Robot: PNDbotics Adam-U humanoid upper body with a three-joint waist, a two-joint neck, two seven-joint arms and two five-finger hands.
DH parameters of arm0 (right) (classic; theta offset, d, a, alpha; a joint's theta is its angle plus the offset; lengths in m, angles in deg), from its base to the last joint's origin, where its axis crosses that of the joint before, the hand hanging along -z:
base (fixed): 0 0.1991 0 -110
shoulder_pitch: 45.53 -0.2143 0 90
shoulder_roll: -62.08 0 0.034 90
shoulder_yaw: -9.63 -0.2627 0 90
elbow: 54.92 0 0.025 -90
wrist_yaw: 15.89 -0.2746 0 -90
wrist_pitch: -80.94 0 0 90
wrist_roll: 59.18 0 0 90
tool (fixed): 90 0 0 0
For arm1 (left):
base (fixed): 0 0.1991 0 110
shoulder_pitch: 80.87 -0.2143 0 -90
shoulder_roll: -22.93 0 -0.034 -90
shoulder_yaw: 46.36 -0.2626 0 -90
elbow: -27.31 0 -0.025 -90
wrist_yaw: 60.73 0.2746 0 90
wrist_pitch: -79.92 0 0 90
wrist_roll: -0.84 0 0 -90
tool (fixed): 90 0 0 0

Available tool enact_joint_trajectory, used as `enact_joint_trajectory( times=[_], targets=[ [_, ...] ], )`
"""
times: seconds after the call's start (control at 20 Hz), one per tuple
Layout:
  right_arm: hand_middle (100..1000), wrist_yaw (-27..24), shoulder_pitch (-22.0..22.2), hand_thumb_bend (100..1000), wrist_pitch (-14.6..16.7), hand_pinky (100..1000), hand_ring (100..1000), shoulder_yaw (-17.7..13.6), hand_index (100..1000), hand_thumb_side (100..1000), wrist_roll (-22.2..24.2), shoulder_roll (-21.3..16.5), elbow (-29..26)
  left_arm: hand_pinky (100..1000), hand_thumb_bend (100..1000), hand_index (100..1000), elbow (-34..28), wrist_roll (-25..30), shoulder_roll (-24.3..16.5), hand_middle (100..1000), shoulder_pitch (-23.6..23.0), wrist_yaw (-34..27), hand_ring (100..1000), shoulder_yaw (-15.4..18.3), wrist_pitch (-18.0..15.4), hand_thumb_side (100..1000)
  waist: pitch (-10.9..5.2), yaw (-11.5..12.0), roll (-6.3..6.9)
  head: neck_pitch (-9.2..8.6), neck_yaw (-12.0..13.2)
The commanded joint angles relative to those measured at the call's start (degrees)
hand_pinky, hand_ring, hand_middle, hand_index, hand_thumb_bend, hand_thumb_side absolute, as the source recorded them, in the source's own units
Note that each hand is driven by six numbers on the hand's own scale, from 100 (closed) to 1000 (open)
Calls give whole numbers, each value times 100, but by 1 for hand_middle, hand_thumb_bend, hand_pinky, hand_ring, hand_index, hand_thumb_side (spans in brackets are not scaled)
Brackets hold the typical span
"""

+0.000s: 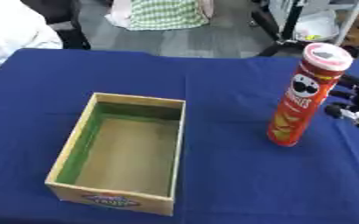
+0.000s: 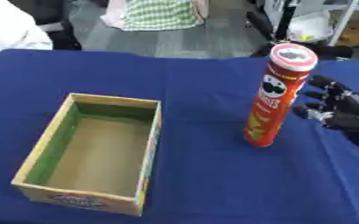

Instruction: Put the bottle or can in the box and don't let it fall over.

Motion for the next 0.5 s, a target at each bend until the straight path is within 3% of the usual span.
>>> enact_joint_trajectory(
  times=[0.05, 0.5],
  targets=[
    [999, -61, -85, 599, -15, 919, 956, -10, 1000, 100, 16, -97, -153, 924, 100, 830, -59, 21, -62, 829, 26, -2, 775, 13, -6, 726, -52, 0, -3, -45, 17],
    [1000, -73, -131, 603, -69, 923, 960, 31, 1000, 100, -6, 12, -132, 923, 100, 829, -50, 23, -43, 828, 20, 8, 774, 7, 0, 729, -32, 11, 0, -64, 8]
  ],
)
